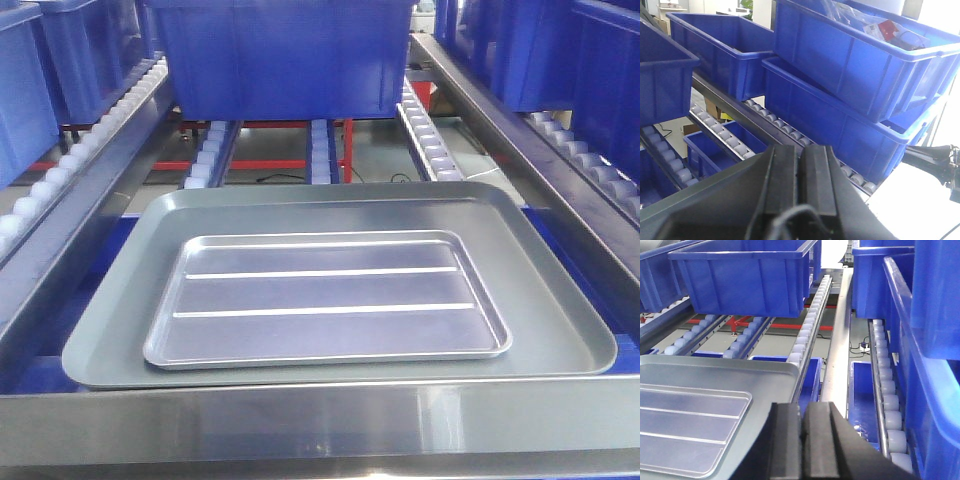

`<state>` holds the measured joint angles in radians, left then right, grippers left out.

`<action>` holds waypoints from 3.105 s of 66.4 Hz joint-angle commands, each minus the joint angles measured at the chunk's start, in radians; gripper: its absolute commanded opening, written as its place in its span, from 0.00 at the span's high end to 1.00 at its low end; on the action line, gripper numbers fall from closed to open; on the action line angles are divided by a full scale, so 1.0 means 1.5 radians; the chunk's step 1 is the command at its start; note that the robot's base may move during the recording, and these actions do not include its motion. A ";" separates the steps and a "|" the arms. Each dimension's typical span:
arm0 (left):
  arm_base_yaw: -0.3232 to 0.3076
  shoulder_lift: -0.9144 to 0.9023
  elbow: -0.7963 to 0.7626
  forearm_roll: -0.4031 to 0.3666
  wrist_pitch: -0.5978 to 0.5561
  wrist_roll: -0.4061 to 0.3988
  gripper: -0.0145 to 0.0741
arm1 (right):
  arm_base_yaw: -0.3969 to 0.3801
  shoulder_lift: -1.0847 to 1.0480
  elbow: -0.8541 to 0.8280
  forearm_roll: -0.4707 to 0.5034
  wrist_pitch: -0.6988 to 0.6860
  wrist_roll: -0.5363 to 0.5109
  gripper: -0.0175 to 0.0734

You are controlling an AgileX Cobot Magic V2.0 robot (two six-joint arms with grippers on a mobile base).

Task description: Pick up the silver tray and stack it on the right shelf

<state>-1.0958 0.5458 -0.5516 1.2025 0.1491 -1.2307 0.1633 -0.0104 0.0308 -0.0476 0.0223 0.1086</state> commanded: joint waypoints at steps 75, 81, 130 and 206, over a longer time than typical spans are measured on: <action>0.094 -0.282 0.238 -0.544 0.077 0.509 0.94 | -0.003 -0.012 -0.001 0.001 -0.056 -0.008 0.75; 0.173 -0.320 0.291 -0.626 -0.016 0.589 0.94 | -0.003 -0.012 -0.001 0.001 -0.056 -0.008 0.75; 0.658 -0.338 0.405 -0.770 -0.209 0.774 0.94 | -0.003 -0.012 -0.001 0.001 -0.056 -0.008 0.75; 0.707 -0.339 0.405 -0.764 -0.213 0.777 0.94 | -0.003 -0.012 -0.001 0.001 -0.056 -0.008 0.75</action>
<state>-0.0343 0.0263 0.0303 0.0523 -0.0815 -0.0688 0.1633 -0.0104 0.0308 -0.0463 0.0223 0.1086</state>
